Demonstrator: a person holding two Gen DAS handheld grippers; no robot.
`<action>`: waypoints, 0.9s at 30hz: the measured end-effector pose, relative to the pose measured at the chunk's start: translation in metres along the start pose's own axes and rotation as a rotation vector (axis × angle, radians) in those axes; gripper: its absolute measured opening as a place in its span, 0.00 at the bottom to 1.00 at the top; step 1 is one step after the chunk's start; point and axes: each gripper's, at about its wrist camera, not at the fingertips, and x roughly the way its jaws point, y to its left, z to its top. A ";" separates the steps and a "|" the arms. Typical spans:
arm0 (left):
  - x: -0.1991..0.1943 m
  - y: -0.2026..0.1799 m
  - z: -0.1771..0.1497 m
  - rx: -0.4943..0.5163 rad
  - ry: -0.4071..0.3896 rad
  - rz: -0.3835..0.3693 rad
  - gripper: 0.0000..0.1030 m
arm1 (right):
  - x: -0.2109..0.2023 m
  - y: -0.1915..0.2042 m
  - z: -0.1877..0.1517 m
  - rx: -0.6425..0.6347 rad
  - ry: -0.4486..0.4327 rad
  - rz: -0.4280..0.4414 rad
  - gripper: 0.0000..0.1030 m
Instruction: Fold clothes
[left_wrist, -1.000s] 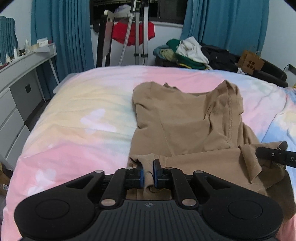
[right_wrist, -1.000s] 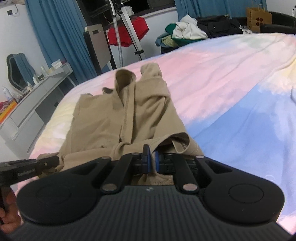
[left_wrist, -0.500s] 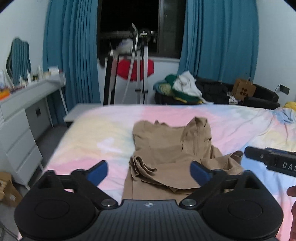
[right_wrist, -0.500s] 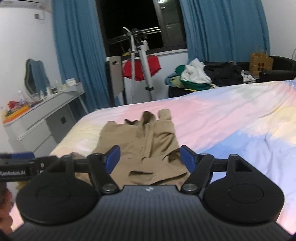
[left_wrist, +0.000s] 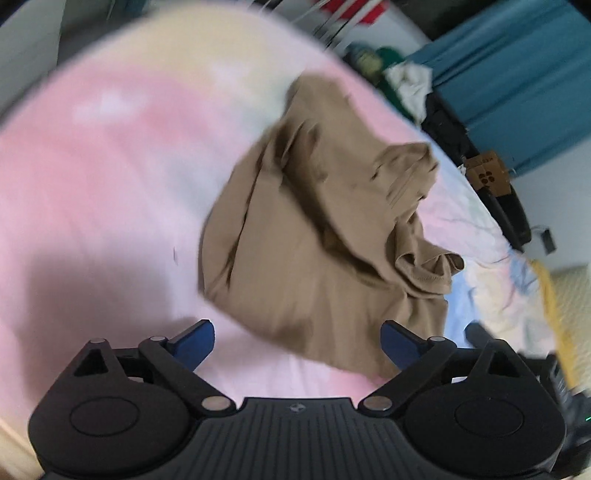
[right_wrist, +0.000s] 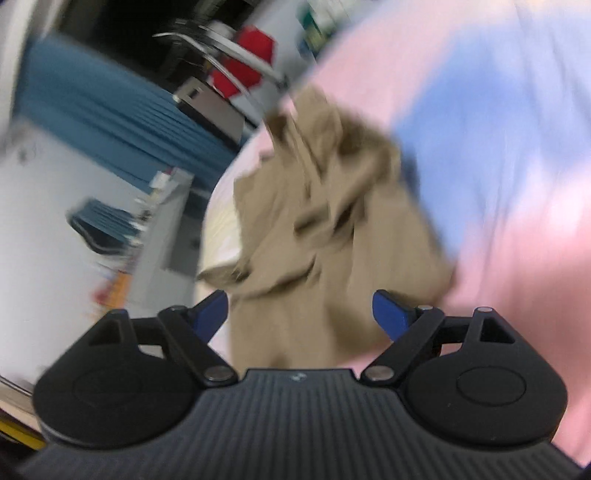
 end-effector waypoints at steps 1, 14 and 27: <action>0.009 0.005 0.002 -0.028 0.024 -0.005 0.89 | 0.008 -0.007 -0.003 0.047 0.044 0.018 0.84; 0.034 0.012 0.019 -0.085 -0.076 0.029 0.34 | 0.039 -0.031 0.010 0.067 0.001 -0.120 0.21; -0.059 -0.028 0.028 -0.019 -0.213 -0.099 0.16 | -0.013 0.042 0.021 -0.146 -0.165 -0.014 0.10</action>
